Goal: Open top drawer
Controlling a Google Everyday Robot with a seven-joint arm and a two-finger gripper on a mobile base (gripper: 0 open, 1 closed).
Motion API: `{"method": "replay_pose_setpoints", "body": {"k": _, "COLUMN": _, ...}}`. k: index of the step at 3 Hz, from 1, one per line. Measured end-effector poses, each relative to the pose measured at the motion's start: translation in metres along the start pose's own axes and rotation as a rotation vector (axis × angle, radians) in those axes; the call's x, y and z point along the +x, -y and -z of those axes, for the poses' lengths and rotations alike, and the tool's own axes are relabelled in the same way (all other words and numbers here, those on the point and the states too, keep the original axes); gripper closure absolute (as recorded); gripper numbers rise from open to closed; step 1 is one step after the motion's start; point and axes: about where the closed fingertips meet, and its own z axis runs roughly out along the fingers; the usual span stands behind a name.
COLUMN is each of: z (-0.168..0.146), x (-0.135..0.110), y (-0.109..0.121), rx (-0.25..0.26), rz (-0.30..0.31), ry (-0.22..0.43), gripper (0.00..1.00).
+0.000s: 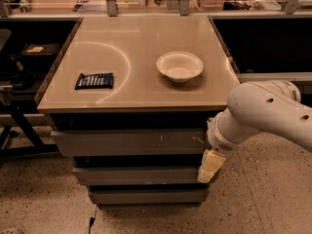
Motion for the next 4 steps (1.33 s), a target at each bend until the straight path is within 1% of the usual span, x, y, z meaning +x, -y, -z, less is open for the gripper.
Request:
{"method": "replay_pose_setpoints", "body": {"k": 1, "z": -0.019, "x": -0.003, "y": 0.008, "rx": -0.002, "rz": 0.001, "ry": -0.001, "gripper": 0.0}}
{"method": "replay_pose_setpoints", "body": {"k": 3, "z": -0.04, "x": -0.005, "y": 0.029, "rx": 0.009, "rz": 0.011, "ry": -0.008, "gripper": 0.0}}
{"method": "replay_pose_setpoints", "body": {"k": 4, "z": -0.052, "x": -0.007, "y": 0.035, "rx": 0.0, "rz": 0.025, "ry": -0.019, "gripper": 0.0}}
